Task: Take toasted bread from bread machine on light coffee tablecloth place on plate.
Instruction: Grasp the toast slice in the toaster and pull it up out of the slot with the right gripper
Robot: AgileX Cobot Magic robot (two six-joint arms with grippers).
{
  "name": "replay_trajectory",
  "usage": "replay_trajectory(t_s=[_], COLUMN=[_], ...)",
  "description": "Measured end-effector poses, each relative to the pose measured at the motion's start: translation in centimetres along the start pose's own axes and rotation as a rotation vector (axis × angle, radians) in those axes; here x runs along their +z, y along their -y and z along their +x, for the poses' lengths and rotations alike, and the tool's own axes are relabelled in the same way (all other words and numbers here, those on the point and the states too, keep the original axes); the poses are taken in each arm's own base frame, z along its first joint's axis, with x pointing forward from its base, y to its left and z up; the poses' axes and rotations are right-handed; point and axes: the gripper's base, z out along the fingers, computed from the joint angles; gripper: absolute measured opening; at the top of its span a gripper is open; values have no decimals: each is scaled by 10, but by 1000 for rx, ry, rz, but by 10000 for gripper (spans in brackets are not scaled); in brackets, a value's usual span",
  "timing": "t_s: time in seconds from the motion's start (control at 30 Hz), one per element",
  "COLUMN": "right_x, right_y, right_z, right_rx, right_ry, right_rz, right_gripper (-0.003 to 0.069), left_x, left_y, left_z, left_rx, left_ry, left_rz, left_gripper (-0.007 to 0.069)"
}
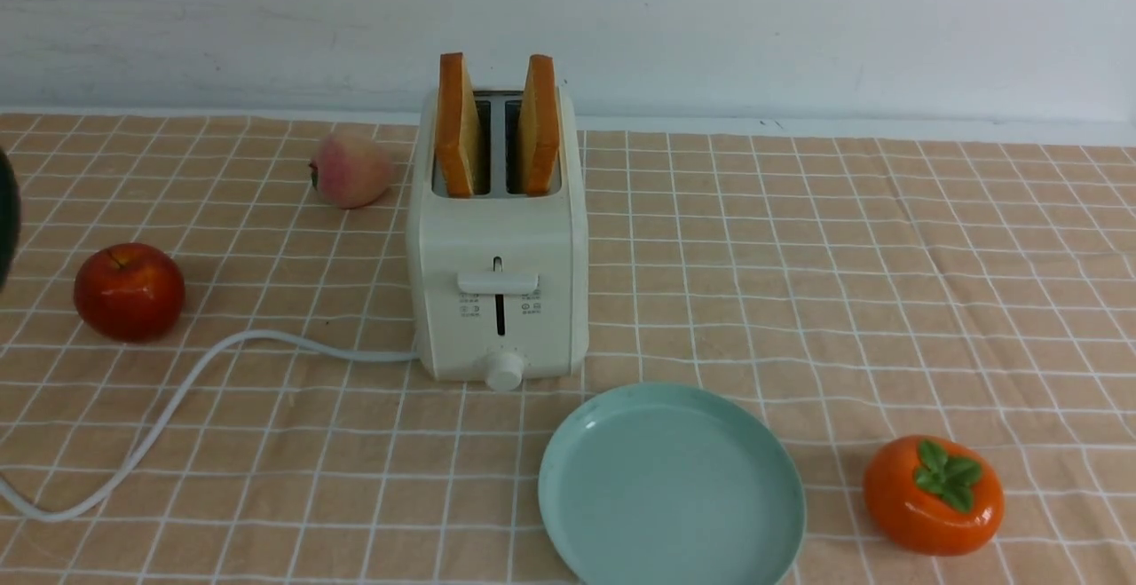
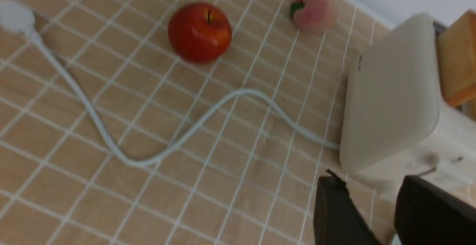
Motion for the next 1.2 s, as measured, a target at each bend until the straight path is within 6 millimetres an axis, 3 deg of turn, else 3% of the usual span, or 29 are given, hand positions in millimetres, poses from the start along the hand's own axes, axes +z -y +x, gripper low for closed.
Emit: replay_trajectory(t_s=[0.03,0.1,0.13,0.17,0.23,0.27,0.3,0.37,0.4,0.43,0.63,0.77,1.0,1.1,1.17,1.2], right_x=[7,49,58,82,106,110,126,143,142,155,185,198,218,225,222,221], right_y=[-2,-21,-26,-43,-75,-81,-106,-142,-144,-174,-233,-244,-244,-243,-244,-244], right_z=[3,21,25,34,38,38,37,35,37,36,31,28,37,42,39,38], right_rx=[10,-7,-25,-39,-97,-108,-153,-224,-229,-301,-402,-351,-340,-342,-336,-336], right_ry=[-29,-230,-273,-371,-444,-453,-471,-469,-474,-461,-400,-363,-352,-360,-352,-350], right_rz=[-14,-110,-131,-203,-315,-334,-394,-458,-463,-495,-441,-425,-400,-394,-403,-403], right_gripper=[239,239,239,239,244,245,255,281,284,314,427,454,449,360,177,162], left_x=[1,8,9,12,14,15,15,15,15,15,13,13,13,13,13,13], left_y=[0,-4,-4,-6,-8,-8,-8,-8,-8,-9,-11,-11,-11,-11,-11,-11], left_z=[2,15,18,24,30,31,35,37,37,38,42,43,43,43,43,43], left_rx=[-6,-24,-26,-30,-36,-37,-40,-46,-47,-49,-48,-49,-51,-51,-51,-51], left_ry=[-13,-102,-121,-160,-207,-216,-244,-265,-267,-280,-328,-336,-337,-337,-337,-337], left_rz=[1,-5,-5,-7,-8,-9,-8,-4,-5,-7,-35,-37,-35,-35,-35,-35], left_gripper=[239,239,239,239,239,239,239,239,239,239,239,239,239,239,239,239])
